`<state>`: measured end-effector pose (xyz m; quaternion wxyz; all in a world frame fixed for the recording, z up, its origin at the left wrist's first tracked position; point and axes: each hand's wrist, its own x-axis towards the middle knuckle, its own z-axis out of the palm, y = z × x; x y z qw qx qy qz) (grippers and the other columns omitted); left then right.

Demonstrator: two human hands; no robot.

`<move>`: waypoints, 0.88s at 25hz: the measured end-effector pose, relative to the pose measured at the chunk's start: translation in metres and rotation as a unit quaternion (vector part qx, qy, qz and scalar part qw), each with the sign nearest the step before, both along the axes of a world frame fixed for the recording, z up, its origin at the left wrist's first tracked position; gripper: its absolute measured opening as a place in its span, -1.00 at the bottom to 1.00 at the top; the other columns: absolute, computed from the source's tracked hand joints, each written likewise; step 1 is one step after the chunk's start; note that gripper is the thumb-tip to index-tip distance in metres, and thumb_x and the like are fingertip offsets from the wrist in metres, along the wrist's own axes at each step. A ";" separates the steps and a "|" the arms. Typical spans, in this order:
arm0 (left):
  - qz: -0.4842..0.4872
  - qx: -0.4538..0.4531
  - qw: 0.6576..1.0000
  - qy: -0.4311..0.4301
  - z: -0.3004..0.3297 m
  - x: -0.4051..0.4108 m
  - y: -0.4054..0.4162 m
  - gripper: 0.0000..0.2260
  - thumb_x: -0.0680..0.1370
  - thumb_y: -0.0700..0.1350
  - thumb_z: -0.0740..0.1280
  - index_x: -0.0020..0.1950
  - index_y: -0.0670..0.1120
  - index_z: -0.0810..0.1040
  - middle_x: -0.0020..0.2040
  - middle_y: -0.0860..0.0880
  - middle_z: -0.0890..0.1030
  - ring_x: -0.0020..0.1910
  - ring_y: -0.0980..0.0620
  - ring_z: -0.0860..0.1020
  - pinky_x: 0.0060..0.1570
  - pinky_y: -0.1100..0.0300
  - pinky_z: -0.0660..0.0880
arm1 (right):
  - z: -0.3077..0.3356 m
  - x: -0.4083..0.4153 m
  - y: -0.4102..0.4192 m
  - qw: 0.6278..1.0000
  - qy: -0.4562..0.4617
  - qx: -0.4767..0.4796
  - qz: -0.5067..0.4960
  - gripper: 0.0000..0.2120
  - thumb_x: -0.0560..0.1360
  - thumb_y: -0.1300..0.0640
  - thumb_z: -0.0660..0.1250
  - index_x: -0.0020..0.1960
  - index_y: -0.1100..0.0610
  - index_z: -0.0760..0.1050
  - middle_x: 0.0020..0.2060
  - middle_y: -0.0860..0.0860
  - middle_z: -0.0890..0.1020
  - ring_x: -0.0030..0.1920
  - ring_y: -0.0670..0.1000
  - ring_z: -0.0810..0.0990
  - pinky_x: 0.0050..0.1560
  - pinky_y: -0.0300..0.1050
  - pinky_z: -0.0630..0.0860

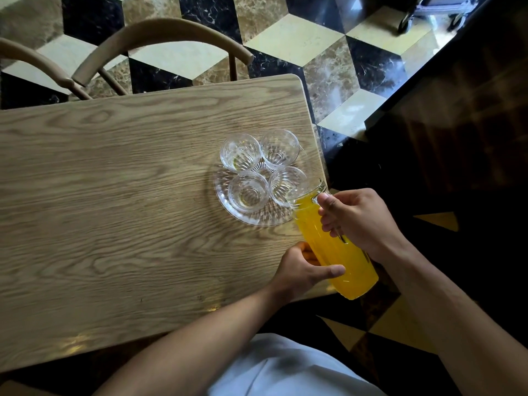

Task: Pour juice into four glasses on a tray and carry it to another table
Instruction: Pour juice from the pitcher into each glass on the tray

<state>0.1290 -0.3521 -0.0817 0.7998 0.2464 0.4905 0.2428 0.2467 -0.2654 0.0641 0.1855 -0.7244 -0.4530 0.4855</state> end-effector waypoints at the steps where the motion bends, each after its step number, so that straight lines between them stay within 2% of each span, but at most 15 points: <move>1: 0.000 0.000 1.000 0.001 0.001 0.000 0.000 -0.48 0.32 -0.11 0.73 0.21 -0.05 0.62 0.07 -0.01 0.81 0.05 -0.01 0.79 -0.03 0.21 0.69 | 0.000 0.000 0.002 1.000 0.001 -0.002 0.001 -0.62 0.62 -0.04 0.38 -0.20 0.22 0.68 -0.33 0.17 0.74 -0.27 0.17 0.75 -0.18 0.10 0.71; 7: -0.002 0.001 1.000 0.007 0.007 0.003 0.002 -0.53 0.35 -0.12 0.72 0.18 -0.08 0.65 0.04 -0.02 0.81 0.03 -0.01 0.79 -0.02 0.18 0.69 | 0.000 -0.002 0.011 1.000 -0.012 0.002 0.015 -0.61 0.61 -0.06 0.39 -0.21 0.22 0.69 -0.35 0.16 0.73 -0.31 0.12 0.74 -0.31 -0.05 0.69; 11: -0.003 -0.005 1.000 0.011 0.011 0.003 0.001 -0.54 0.39 -0.17 0.69 0.23 -0.16 0.64 0.06 -0.07 0.81 -0.01 0.03 0.78 -0.05 0.23 0.67 | 0.001 -0.005 0.015 0.999 -0.023 -0.006 0.024 -0.61 0.61 -0.07 0.39 -0.23 0.21 0.68 -0.36 0.15 0.73 -0.32 0.13 0.74 -0.30 -0.03 0.70; 17: -0.010 -0.001 1.000 0.004 0.015 0.001 0.004 -0.60 0.42 -0.18 0.68 0.20 -0.15 0.66 -0.04 0.02 0.81 -0.06 0.09 0.78 -0.08 0.28 0.65 | 0.002 -0.007 0.019 0.999 -0.038 -0.013 0.030 -0.60 0.61 -0.08 0.39 -0.22 0.21 0.68 -0.36 0.13 0.73 -0.33 0.09 0.74 -0.31 -0.07 0.69; 22: -0.006 -0.001 1.000 -0.014 0.015 0.002 0.006 -0.63 0.42 -0.17 0.67 0.17 -0.10 0.67 0.01 0.00 0.81 0.00 0.04 0.78 -0.04 0.25 0.67 | 0.002 -0.006 0.023 0.998 -0.042 -0.014 0.034 -0.60 0.61 -0.08 0.39 -0.24 0.20 0.67 -0.40 0.09 0.72 -0.36 0.06 0.74 -0.31 -0.05 0.69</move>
